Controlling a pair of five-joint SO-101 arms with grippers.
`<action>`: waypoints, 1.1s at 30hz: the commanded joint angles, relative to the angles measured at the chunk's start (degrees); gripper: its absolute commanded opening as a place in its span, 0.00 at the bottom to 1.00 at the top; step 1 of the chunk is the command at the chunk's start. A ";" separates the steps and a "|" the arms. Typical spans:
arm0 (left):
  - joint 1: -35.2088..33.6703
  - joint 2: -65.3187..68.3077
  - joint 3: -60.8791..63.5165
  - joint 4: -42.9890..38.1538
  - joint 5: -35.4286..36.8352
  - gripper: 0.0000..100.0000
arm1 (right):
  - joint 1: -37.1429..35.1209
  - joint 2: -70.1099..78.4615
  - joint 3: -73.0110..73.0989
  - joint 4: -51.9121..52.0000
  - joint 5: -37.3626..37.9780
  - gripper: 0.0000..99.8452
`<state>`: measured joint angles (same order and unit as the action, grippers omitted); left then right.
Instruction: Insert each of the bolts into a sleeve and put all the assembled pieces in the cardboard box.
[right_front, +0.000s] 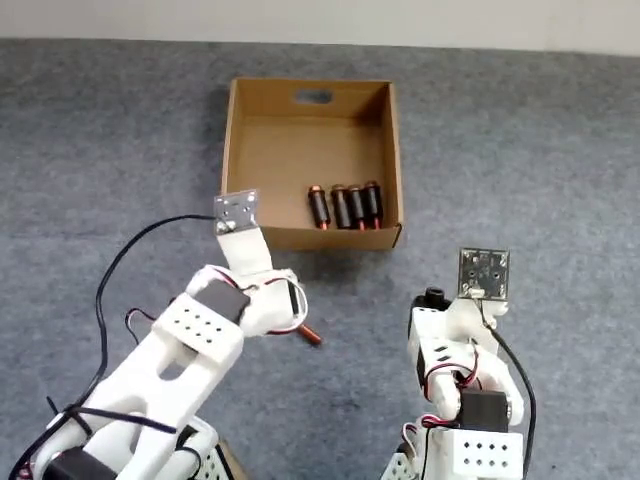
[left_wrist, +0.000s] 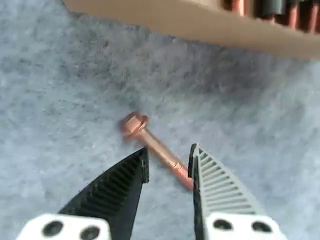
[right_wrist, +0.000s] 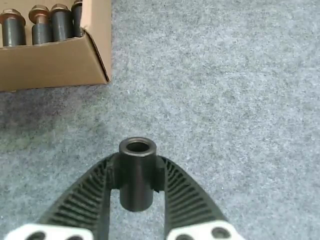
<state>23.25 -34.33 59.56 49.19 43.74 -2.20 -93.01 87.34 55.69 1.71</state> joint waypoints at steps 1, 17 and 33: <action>1.01 0.04 2.51 -2.64 9.41 0.15 | 0.22 -0.66 -0.22 0.13 -0.18 0.01; 0.92 0.13 13.76 -20.22 16.09 0.15 | 0.22 -0.66 -0.22 0.13 -0.18 0.01; 0.92 0.22 14.64 -21.10 16.26 0.14 | 0.22 -0.66 -0.22 0.13 -0.18 0.01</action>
<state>23.16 -34.15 74.42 28.97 59.38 -2.20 -93.01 87.34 55.69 1.71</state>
